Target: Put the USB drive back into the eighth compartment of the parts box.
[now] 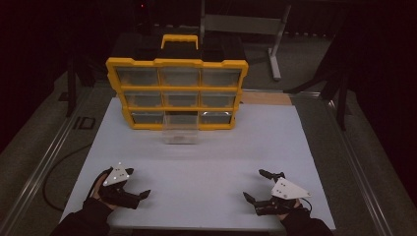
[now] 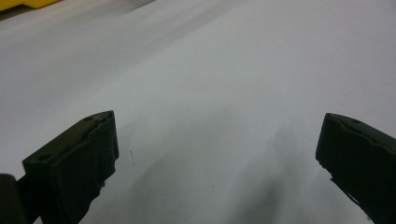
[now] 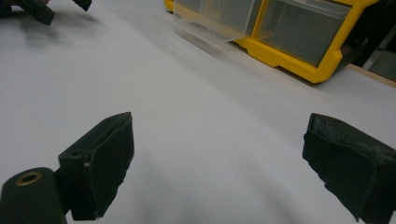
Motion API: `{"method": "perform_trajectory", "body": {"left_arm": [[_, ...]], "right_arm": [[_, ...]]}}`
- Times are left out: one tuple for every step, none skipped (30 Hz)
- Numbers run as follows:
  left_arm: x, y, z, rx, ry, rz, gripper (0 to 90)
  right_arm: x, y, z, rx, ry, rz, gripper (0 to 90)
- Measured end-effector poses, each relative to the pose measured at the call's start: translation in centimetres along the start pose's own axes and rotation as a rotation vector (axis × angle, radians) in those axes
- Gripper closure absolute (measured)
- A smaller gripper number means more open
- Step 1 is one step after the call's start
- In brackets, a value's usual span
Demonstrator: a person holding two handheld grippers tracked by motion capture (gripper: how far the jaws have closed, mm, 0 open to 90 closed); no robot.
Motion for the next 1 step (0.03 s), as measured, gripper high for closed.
{"method": "perform_trajectory", "body": {"left_arm": [[-0.02, -0.01, -0.04, -0.004, 0.000, 0.001, 0.3]], "right_arm": [[-0.01, 0.01, 0.01, 0.000, 0.000, 0.000, 9.2]]}}
Point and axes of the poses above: each handheld gripper's, and its own axes: y roughly forward along the jaws, z roughly out of its underside, x roughly to its left, the point moved 4 cm from there along y, roughly forward along the jaws, and after that the axes turned 1 degree about z, right-handed, at the moved point
